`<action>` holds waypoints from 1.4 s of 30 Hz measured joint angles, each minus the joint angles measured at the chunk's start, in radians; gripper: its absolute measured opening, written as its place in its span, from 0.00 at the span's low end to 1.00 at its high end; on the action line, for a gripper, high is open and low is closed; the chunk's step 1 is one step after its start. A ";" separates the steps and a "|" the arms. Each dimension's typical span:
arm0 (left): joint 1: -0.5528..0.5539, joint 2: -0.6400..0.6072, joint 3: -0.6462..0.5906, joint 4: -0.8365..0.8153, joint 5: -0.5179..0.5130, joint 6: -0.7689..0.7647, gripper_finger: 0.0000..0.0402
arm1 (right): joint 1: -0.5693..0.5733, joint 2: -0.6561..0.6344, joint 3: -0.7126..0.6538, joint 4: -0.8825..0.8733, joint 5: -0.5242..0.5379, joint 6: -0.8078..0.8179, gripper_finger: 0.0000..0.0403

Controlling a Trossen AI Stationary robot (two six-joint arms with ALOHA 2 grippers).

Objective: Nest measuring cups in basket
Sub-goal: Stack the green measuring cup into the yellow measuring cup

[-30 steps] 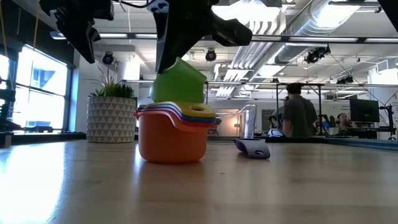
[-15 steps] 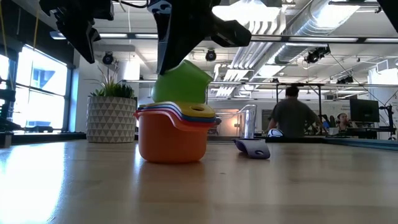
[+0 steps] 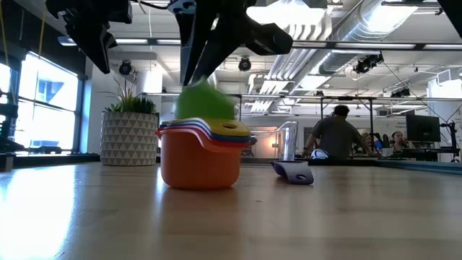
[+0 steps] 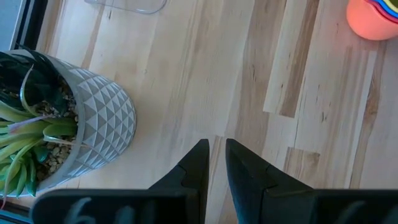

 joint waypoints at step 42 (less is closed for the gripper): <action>0.000 0.000 0.000 0.007 -0.003 0.001 0.11 | 0.049 0.063 0.000 0.091 -0.167 0.270 0.23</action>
